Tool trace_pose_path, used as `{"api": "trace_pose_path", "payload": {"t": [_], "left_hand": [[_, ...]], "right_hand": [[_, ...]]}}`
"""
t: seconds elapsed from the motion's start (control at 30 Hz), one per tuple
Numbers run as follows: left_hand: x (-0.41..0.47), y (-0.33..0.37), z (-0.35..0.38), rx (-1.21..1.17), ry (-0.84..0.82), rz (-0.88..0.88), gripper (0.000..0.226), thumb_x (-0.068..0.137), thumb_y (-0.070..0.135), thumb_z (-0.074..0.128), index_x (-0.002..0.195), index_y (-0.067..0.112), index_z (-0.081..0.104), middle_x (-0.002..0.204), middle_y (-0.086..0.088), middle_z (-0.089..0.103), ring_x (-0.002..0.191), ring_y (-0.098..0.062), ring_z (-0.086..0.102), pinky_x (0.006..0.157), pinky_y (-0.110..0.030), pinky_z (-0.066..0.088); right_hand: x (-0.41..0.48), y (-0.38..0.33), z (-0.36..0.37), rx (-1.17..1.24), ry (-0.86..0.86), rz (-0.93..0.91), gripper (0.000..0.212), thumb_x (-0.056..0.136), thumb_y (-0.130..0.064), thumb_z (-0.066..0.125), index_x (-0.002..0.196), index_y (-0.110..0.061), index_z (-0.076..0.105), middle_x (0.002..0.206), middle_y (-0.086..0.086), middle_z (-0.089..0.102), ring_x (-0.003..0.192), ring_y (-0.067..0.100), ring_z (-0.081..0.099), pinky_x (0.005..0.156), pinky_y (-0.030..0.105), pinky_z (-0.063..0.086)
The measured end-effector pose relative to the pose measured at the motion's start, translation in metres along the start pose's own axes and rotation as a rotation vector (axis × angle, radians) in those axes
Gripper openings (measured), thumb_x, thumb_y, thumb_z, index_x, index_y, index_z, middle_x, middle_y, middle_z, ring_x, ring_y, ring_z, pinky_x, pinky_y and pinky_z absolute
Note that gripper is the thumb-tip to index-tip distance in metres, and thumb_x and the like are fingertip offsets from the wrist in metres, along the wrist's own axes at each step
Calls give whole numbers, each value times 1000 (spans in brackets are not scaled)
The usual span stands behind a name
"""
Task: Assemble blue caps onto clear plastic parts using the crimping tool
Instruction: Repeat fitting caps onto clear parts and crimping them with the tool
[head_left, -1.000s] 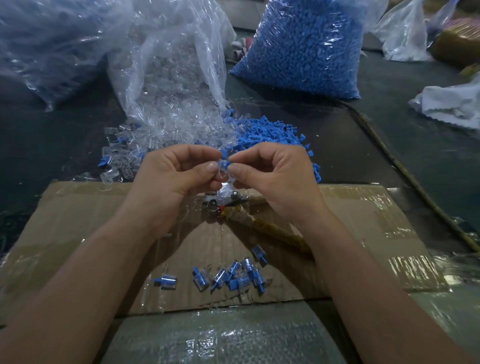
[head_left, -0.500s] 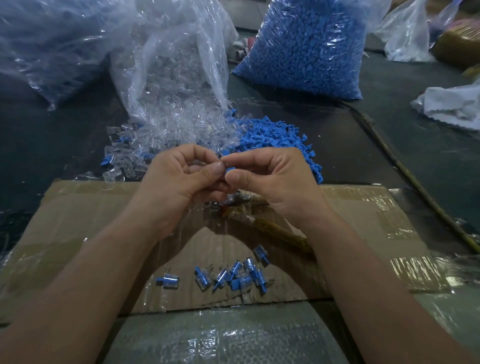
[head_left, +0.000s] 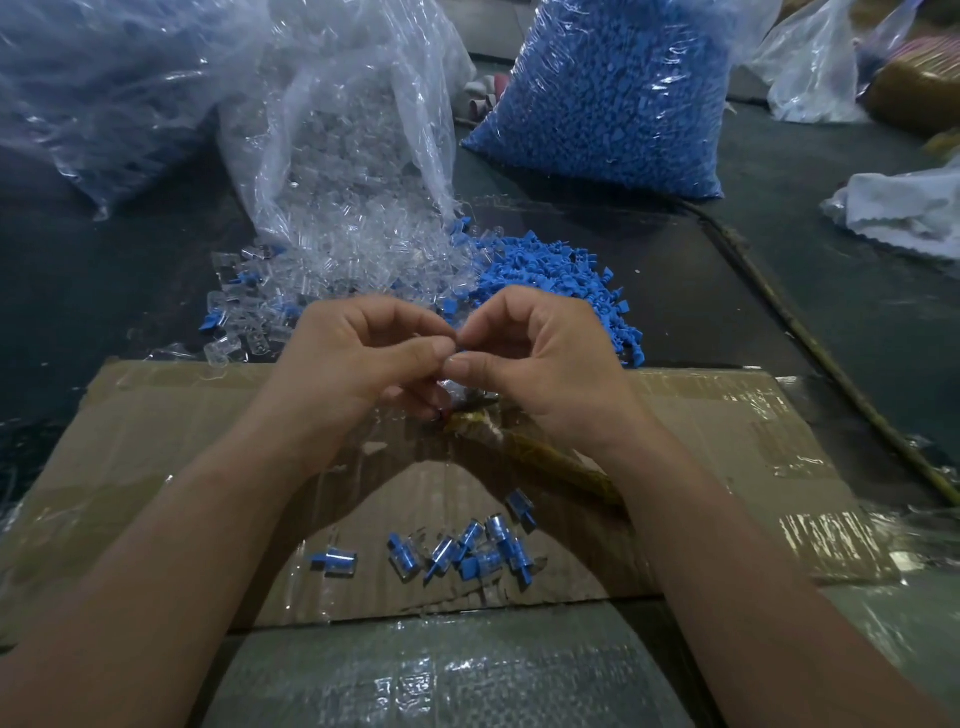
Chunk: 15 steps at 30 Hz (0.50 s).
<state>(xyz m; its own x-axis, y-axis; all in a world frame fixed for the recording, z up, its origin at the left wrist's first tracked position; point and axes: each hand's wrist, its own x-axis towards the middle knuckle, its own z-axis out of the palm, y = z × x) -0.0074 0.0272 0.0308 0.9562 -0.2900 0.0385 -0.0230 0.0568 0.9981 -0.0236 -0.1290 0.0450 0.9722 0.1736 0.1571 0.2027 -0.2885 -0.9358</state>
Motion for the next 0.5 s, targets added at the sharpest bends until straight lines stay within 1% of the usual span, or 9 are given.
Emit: {"api": "trace_pose_path", "payload": {"t": [0.07,0.13,0.2,0.27,0.3,0.4,0.5], "left_hand": [[0,1,1,-12,-1,-12,10,57,13,67,68,11,67,56,-8,67,45,-14,62,43,-19,50],[0,1,1,-44,29,-33,11,55,13,67,66,9,64,55,-9,65,44,-15,62,42,-19,50],[1,3,1,-74,43,-50,15,55,13,66,68,6,62,53,-8,65,44,-15,62,41,-18,49],[1,2,0,-97,39,-51,18,56,13,65,70,5,60,52,-7,64,43,-14,61,40,-17,48],[2,2,0,-110,33,-51,18,56,13,65,71,5,59,52,-7,64,43,-14,61,40,-17,48],[2,1,-2,-131,20,-61,15,55,13,66,68,7,62,54,-8,65,45,-15,63,41,-18,48],[2,1,-3,-149,-6,-78,6,55,11,67,60,14,68,58,-10,67,47,-16,64,42,-18,49]], "right_hand": [[-1,0,2,3,5,-27,20,68,0,74,71,-15,62,71,0,66,69,11,63,72,28,55],[-1,0,4,29,12,-46,18,69,2,73,73,-13,64,75,5,68,70,12,64,73,30,56],[-2,0,5,42,5,-58,18,70,3,72,80,-10,65,79,5,69,72,12,66,73,27,56],[-3,0,5,43,-5,-69,23,69,4,72,89,-6,67,79,0,68,73,9,67,72,21,55],[-3,0,5,36,3,-83,25,69,4,72,91,-6,67,80,-1,68,75,9,67,74,21,54],[-3,1,6,12,58,-141,33,68,5,71,98,-9,67,82,-2,67,80,12,67,79,26,55],[-3,4,5,-18,81,-192,35,69,6,70,103,-4,64,87,4,67,81,15,67,79,27,55]]}}
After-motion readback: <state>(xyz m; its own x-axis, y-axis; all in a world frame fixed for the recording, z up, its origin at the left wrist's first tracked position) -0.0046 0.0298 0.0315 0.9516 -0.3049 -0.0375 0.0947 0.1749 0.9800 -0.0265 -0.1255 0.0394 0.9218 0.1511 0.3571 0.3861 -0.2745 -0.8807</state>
